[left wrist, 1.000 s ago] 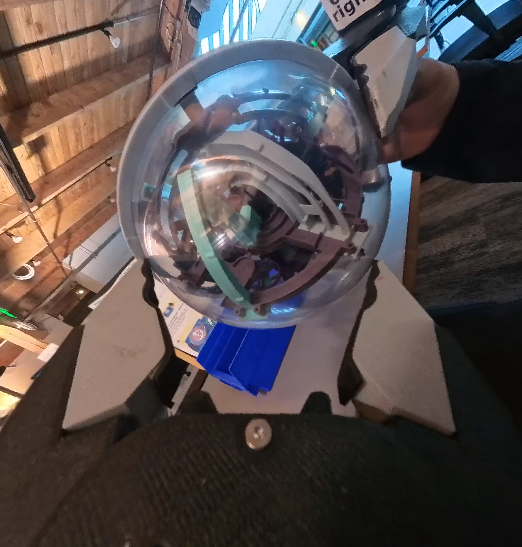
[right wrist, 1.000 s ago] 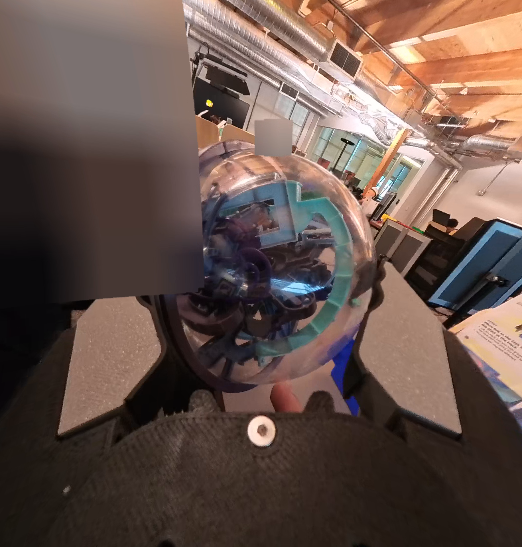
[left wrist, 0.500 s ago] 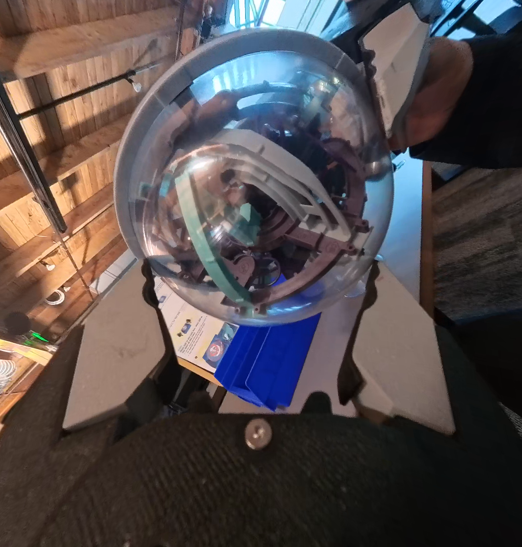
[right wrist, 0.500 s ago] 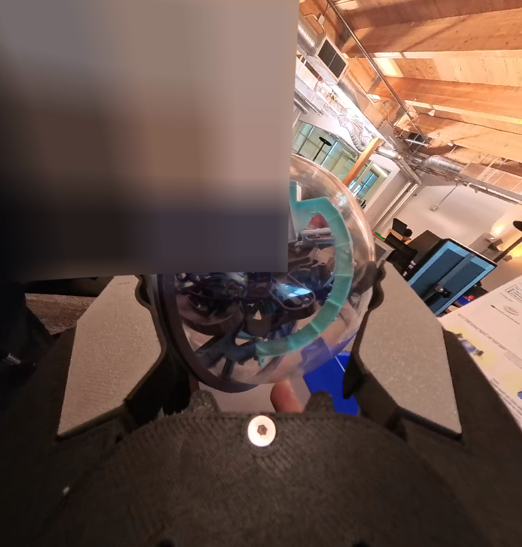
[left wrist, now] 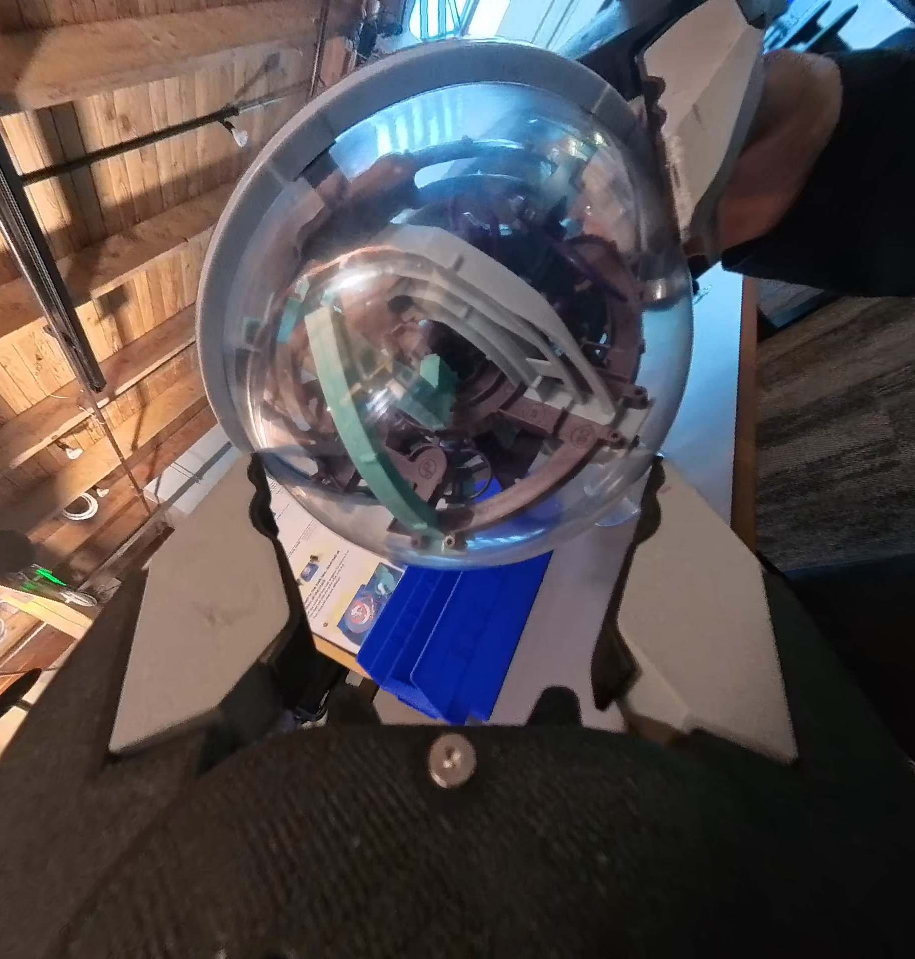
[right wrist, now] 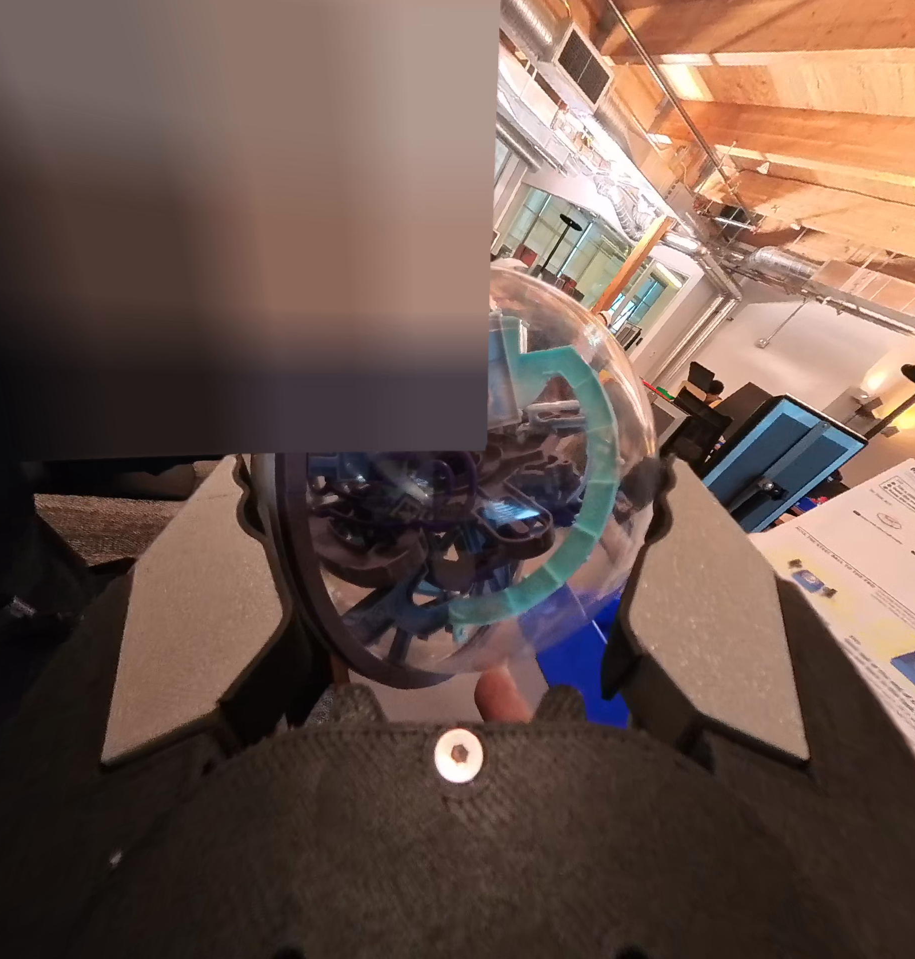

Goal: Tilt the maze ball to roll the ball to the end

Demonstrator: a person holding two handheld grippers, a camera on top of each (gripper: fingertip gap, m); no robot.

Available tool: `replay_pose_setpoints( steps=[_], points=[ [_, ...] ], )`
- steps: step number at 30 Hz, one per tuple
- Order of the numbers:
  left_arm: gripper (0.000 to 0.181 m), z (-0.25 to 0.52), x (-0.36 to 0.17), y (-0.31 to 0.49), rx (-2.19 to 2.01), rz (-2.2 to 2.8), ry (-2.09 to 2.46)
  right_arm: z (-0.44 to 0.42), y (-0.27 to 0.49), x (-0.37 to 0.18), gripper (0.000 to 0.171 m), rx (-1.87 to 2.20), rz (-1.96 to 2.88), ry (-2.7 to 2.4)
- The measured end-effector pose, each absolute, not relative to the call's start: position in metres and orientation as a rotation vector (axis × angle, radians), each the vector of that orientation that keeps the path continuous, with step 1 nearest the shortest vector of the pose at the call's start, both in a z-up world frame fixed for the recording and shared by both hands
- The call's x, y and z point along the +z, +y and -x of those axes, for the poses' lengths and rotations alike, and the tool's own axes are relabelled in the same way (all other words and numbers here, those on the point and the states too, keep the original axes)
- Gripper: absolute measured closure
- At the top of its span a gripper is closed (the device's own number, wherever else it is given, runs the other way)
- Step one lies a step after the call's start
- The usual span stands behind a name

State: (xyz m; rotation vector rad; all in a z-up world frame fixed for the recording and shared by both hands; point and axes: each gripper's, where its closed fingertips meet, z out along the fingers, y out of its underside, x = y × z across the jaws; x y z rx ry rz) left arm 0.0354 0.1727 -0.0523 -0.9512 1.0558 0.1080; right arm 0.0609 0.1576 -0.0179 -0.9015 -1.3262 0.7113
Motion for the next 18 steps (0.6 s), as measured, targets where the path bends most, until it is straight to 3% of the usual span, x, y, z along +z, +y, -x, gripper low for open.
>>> replay_pose_setpoints(
  steps=[18],
  points=[
    [0.043, -0.060, -0.023, 0.154, 0.259, 0.868, 0.863, -0.085, 0.146, 0.009, 0.026, 0.846, 0.695, -1.529]
  ],
)
